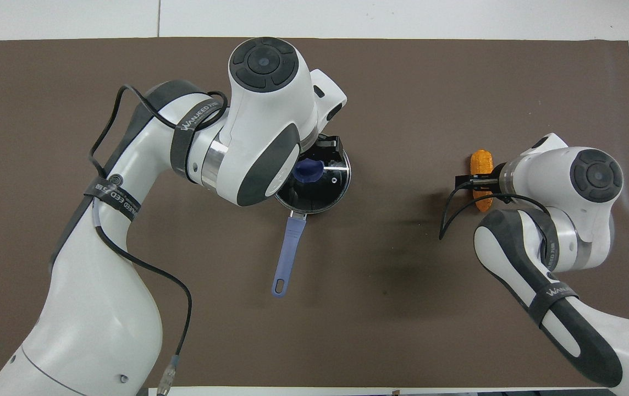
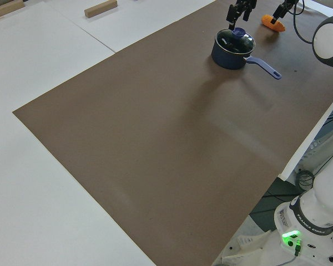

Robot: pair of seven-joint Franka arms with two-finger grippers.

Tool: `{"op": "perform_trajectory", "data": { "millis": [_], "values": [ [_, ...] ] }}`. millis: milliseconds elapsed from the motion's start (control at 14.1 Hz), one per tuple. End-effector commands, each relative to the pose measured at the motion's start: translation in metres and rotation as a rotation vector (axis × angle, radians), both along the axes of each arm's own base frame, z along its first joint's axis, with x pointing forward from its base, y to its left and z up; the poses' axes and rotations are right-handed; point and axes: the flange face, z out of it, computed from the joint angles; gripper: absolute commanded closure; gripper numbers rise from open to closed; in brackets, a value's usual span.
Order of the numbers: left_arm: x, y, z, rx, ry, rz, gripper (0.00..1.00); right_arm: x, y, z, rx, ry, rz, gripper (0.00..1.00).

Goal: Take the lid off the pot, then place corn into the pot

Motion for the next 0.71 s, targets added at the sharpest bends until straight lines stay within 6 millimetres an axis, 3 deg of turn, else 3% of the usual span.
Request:
{"op": "perform_trajectory", "data": {
  "millis": [0, 212, 496, 637],
  "values": [
    [0.004, -0.004, -0.008, 0.015, -0.025, 0.005, 0.00, 0.001, -0.003, -0.006, 0.008, -0.003, 0.007, 0.31],
    [-0.002, -0.014, -0.019, 0.011, -0.044, 0.000, 0.00, 0.001, 0.000, -0.006, 0.000, 0.000, 0.022, 1.00],
    [-0.003, -0.011, -0.027, 0.039, -0.046, -0.008, 0.00, 0.001, 0.001, -0.004, -0.008, 0.025, 0.058, 1.00],
    [-0.004, -0.009, -0.026, 0.049, -0.037, -0.009, 0.00, 0.013, 0.004, 0.019, -0.011, 0.090, 0.060, 1.00]
  ]
}}
